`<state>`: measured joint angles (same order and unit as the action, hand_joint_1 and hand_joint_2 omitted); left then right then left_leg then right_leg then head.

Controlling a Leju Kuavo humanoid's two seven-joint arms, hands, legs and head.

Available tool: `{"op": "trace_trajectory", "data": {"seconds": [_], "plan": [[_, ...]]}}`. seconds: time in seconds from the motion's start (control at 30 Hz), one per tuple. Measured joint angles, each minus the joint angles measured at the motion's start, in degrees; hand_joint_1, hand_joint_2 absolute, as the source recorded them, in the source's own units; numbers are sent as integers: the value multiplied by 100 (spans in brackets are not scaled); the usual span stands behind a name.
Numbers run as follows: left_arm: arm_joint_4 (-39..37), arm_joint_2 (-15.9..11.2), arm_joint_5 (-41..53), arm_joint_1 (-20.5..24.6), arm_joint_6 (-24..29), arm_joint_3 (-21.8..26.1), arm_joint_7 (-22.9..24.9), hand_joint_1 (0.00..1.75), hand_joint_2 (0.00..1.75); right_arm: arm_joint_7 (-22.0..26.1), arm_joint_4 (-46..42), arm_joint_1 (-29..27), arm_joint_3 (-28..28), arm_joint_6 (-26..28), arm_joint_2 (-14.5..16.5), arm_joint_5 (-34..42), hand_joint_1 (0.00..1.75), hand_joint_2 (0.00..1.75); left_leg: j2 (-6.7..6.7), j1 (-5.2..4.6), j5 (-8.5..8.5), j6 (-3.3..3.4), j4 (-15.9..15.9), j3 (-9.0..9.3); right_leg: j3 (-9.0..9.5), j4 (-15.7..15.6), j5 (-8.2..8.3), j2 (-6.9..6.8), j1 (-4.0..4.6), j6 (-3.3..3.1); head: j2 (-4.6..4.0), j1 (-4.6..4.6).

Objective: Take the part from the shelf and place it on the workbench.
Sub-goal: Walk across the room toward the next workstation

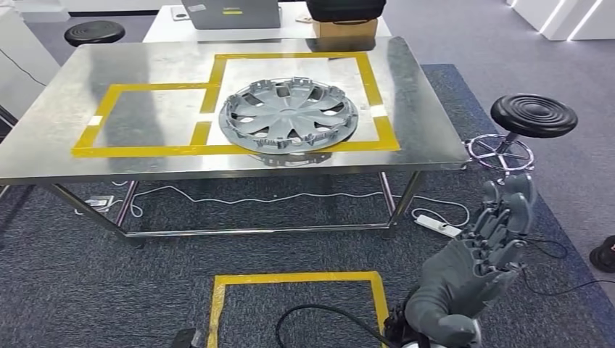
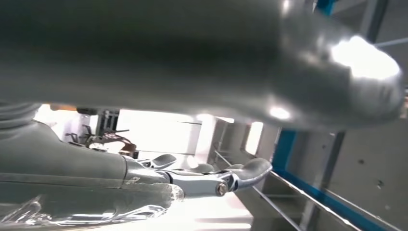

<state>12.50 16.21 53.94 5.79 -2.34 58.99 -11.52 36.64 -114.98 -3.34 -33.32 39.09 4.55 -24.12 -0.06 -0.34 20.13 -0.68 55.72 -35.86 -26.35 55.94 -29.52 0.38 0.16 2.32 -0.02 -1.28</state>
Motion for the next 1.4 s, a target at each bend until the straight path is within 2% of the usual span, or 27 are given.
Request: {"op": "trace_trajectory", "data": {"seconds": [0.07, 0.13, 0.17, 0.2, 0.23, 0.27, 0.3, 0.37, 0.43, 0.47, 0.53, 0.6, 0.63, 0.7, 0.73, 0.77, 0.8, 0.87, 0.93, 1.03, 1.1, 1.13, 1.2, 1.23, 1.27, 1.3, 1.4], "plan": [[0, -2, 3, -1, 22, -1, 0, 0, 0, -2, -1, -12, 2, -1, -1, -11, 0, 0, -2, 11, 136, -65, 92, -74, -109, 10, 80, -9, -8, -106, -1, 9], [0, -5, 6, -2, 52, -1, 0, 0, 0, -42, -1, -15, 3, -1, -1, -16, 0, 0, -3, 16, 637, -119, 555, -252, -243, 5, 194, -17, -20, -184, -1, 32], [0, -8, 7, -1, 65, 0, 0, 0, 0, -81, -1, -17, 3, -1, -1, -14, 0, 0, -3, 16, 909, -136, 920, -366, -309, 7, 254, -16, -20, -203, -1, 41], [0, -10, 10, -1, 75, 0, 0, 0, 0, -123, 0, -19, 3, -1, -2, -11, 0, 0, -3, 16, 1079, -148, 1287, -463, -378, 10, 316, -18, -20, -206, -1, 45], [0, -14, 20, -2, 78, 0, 0, 0, 0, -153, 1, -21, 3, -1, -2, -23, 0, 0, -3, 16, 1102, -154, 1555, -506, -448, 15, 377, -20, -19, -202, -1, 45], [0, -16, 34, -2, 80, -1, 3, 0, 0, -160, 3, -21, 4, -1, -3, -57, 0, 0, -3, 16, 1010, -155, 1668, -473, -518, 20, 433, -21, -19, -192, -1, 45], [0, -19, 52, -3, 83, -2, 11, 0, 0, -154, 6, -20, 7, -1, -3, -116, 0, 0, -2, 20, 855, -151, 1573, -336, -587, 24, 484, -21, -20, -176, -1, 46], [0, -20, 96, -2, 101, -7, 45, 0, 0, -177, 10, -2, 11, -8, -4, -207, 0, 0, -1, 33, 631, -138, 903, 202, -678, 35, 558, -18, -13, -129, -1, 47], [0, -13, 173, 7, 230, -24, 121, 0, 0, -290, 10, 25, 14, -74, -17, 26, 0, 0, -7, 42, 669, -96, 222, 657, -739, 70, 608, -20, 12, -69, -1, 52], [0, -7, 238, 10, 358, -44, 179, 0, 0, -340, 11, 31, 15, -124, -27, 265, 0, 0, -13, 40, 720, -62, 60, 740, -772, 91, 633, -24, 25, -40, 0, 51], [0, 4, 396, -9, 690, -115, 315, 0, 0, -366, 10, 19, 23, -214, -43, 735, 0, 0, -15, 47, 761, 26, -21, 714, -839, 136, 660, -31, 21, 15, 0, 47], [0, 11, 527, -36, 948, -194, 425, 0, 0, -344, 7, 6, 41, -259, -51, 971, 0, 0, -6, 53, 717, 105, -15, 673, -970, 377, 483, -32, 9, 71, -1, 28], [0, 12, 585, -40, 1043, -231, 486, 0, 0, -326, 6, 2, 53, -272, -54, 1026, 0, 44, -1, 52, 696, 136, -16, 655, -1100, 684, 293, -31, 5, 100, -1, 19], [0, 10, 722, -42, 1216, -308, 700, 0, 0, -256, 4, -15, 85, -249, -57, 1039, 0, 44, 2, 39, 661, 172, -15, 616, -1411, 1479, -101, -32, 3, 135, -1, 10], [0, 10, 813, -47, 1325, -352, 878, 0, 0, -211, 4, -26, 101, -212, -57, 1015, 0, 44, 3, 32, 649, 178, -15, 603, -1503, 1750, -192, -31, 4, 138, -1, 10], [0, 10, 908, -55, 1435, -400, 1079, 0, 0, -174, 4, -35, 114, -161, -57, 988, 0, 0, 3, 27, 639, 179, -14, 596, -1490, 1802, -173, -31, 5, 131, -1, 9], [0, 12, 1000, -63, 1539, -455, 1282, 0, 0, -147, 3, -38, 122, -108, -57, 964, 0, 0, 2, 23, 633, 177, -14, 596, -1360, 1615, -53, -31, 5, 115, -1, 9], [0, 15, 1141, -70, 1685, -562, 1577, 0, 0, -112, -8, -35, 127, -35, -53, 943, 0, 0, -5, 16, 626, 165, -13, 605, -890, 814, 279, -31, 10, 68, -1, 9], [0, 18, 1233, -68, 1732, -647, 1725, 0, 0, -74, -32, -29, 140, -17, -37, 929, 0, 0, -8, -1, 618, 126, 3, 586, -566, 217, 422, -23, 22, 19, -1, 12], [0, 16, 1483, -66, 1729, -798, 1915, 0, 0, -4, -44, -34, 171, -14, -2, 871, 0, 0, -2, 0, 597, 32, 15, 532, -559, 112, 438, 1, 30, -60, -1, 17], [0, 9, 1720, -64, 1705, -939, 2055, 0, 0, 20, -44, -25, 177, -14, 30, 839, 0, 0, -2, 5, 731, -38, 187, 442, -569, 85, 468, -3, 5, -119, -1, 31], [0, 4, 1830, -65, 1689, -1021, 2116, 0, 0, 20, -42, -16, 178, -14, 44, 830, 0, 0, -3, 10, 886, -73, 436, 321, -572, 72, 481, -11, -10, -144, 0, 41], [0, -4, 1978, -72, 1662, -1171, 2199, 0, 0, 13, -33, -5, 182, -14, 58, 822, 0, 0, -2, 26, 1252, -124, 1211, -65, -600, 73, 491, -21, -13, -166, 0, 57], [0, -9, 2019, -78, 1656, -1235, 2225, 0, 0, 9, -26, -4, 184, -14, 59, 819, 0, 0, -2, 35, 1354, -139, 1536, -235, -612, 73, 496, -23, -14, -168, 0, 54], [0, -13, 2039, -84, 1653, -1280, 2241, 0, 0, 8, -20, -4, 186, -14, 59, 817, 0, 0, -2, 42, 1347, -150, 1692, -324, -621, 74, 501, -24, -16, -167, -1, 55], [0, -17, 2054, -87, 1652, -1316, 2251, 0, 0, 7, -11, -3, 189, -14, 59, 815, 0, 0, -2, 49, 1228, -157, 1628, -305, -623, 75, 505, -23, -21, -162, -1, 55], [-1, -21, 2088, -86, 1652, -1410, 2269, 0, 0, 6, 9, 6, 197, -14, 63, 797, 0, 0, -5, 91, 649, -186, 588, 188, -634, 108, 501, -7, -23, -101, -1, 64]]}}
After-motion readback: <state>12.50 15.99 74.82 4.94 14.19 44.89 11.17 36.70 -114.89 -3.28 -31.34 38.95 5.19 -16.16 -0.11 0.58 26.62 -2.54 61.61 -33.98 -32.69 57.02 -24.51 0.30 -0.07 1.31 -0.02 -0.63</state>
